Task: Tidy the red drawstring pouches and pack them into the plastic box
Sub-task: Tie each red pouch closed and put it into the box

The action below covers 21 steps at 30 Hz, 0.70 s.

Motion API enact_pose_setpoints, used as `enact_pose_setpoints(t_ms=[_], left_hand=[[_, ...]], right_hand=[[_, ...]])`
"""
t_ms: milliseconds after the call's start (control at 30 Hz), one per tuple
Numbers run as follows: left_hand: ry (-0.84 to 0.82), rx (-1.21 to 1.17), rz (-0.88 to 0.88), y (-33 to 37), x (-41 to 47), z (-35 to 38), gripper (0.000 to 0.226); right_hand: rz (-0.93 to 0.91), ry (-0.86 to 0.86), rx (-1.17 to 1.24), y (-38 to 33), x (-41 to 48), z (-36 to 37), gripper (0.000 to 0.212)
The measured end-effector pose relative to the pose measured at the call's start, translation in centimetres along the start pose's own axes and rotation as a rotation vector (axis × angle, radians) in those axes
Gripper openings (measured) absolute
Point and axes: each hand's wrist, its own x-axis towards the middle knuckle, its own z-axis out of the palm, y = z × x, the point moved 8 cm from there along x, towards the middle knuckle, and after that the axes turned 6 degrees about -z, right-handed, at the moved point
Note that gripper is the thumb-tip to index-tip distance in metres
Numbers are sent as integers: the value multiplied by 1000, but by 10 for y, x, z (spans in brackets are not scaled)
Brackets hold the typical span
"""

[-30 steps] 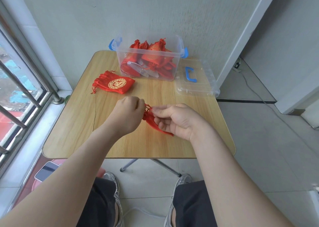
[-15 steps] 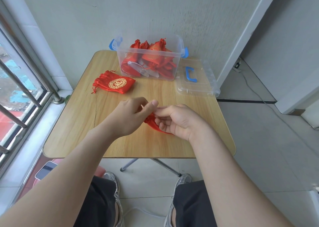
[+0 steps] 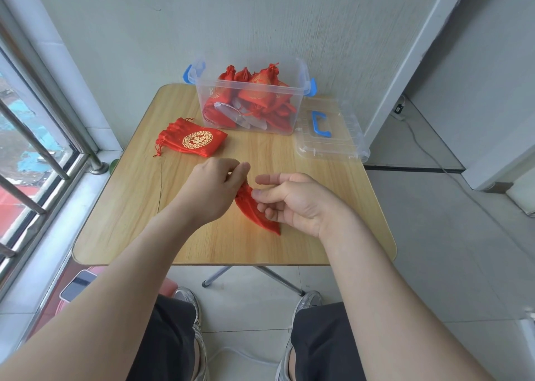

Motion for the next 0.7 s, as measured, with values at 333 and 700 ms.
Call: enact_pose_setpoints(t_ms=[333, 700], left_hand=[[140, 7, 64, 5, -1, -5, 37], [219, 175, 49, 5, 4, -9, 33]], right_hand=[[-92, 62, -321, -7, 2, 0, 24], [-181, 101, -802, -14, 0, 5, 12]])
